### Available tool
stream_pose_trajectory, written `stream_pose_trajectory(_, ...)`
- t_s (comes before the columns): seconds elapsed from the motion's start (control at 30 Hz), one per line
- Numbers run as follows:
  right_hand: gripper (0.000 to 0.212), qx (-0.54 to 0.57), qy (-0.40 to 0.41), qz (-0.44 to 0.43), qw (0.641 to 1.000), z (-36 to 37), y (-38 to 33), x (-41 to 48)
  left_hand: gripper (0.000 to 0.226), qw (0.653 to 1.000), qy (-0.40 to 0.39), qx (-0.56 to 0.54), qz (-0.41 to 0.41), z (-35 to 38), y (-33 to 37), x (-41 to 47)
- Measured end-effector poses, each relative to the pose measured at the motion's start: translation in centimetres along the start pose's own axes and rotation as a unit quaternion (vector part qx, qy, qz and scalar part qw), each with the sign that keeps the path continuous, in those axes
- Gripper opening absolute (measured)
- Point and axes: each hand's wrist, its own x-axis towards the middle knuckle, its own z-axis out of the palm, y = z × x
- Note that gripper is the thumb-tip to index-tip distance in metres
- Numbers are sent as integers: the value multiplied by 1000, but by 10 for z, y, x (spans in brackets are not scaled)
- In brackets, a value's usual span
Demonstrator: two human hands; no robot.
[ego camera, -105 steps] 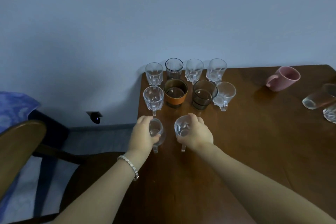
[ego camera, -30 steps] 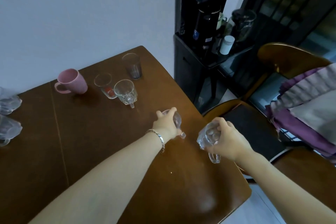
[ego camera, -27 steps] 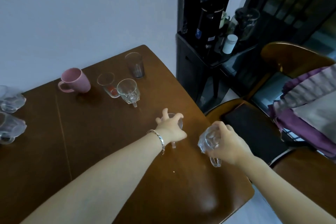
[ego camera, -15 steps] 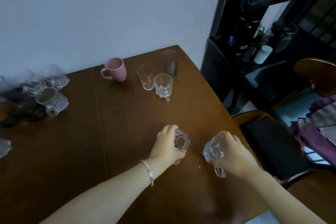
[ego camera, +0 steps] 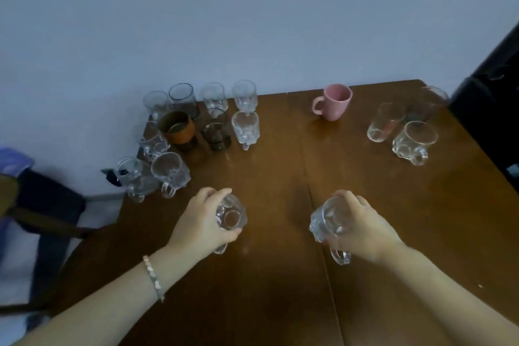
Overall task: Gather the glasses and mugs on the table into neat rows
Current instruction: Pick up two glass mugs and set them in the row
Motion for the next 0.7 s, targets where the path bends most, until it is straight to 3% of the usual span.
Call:
stream_pose_trajectory(0.23, 74, 27, 13, -7, 1000, 44, -72, 30, 82, 996, 43, 70, -37, -36, -35, 94)
stream_pose_trajectory(0.47, 76, 30, 58, 67, 996, 70, -79, 69, 79, 991, -14, 98, -86, -24, -50, 163)
stream_pose_trajectory(0.7, 83, -18, 43, 68, 997, 81, -120, 145, 83, 992, -38, 106, -63, -11, -63, 172)
